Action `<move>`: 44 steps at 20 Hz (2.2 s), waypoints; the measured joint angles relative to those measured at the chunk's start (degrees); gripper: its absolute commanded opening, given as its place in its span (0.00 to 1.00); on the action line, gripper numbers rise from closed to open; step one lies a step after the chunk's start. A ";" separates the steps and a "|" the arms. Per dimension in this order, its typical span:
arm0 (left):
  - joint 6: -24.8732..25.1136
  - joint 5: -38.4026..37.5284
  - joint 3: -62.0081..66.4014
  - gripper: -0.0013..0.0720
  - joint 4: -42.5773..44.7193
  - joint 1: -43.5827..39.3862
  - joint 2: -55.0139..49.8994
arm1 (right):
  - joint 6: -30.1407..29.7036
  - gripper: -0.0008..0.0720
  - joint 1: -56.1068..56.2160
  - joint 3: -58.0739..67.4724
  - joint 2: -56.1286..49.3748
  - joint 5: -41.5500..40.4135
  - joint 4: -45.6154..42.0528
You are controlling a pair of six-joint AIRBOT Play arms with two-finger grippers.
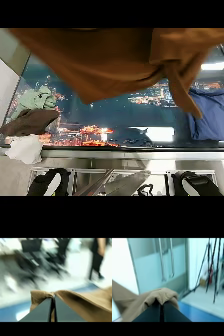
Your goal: Fold the shirts.
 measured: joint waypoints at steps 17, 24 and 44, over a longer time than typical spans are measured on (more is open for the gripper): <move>1.29 -4.09 -7.45 0.04 9.86 -13.05 -53.64 | 0.15 0.04 0.79 -28.61 -41.29 6.93 -0.70; -5.75 7.91 10.12 0.78 11.37 -11.76 -66.49 | 0.15 0.70 -0.76 -23.56 -46.36 6.93 -1.16; -12.48 5.99 -73.72 0.74 9.33 -0.96 -14.19 | 4.50 0.70 -5.70 -36.15 -23.21 -9.77 -17.35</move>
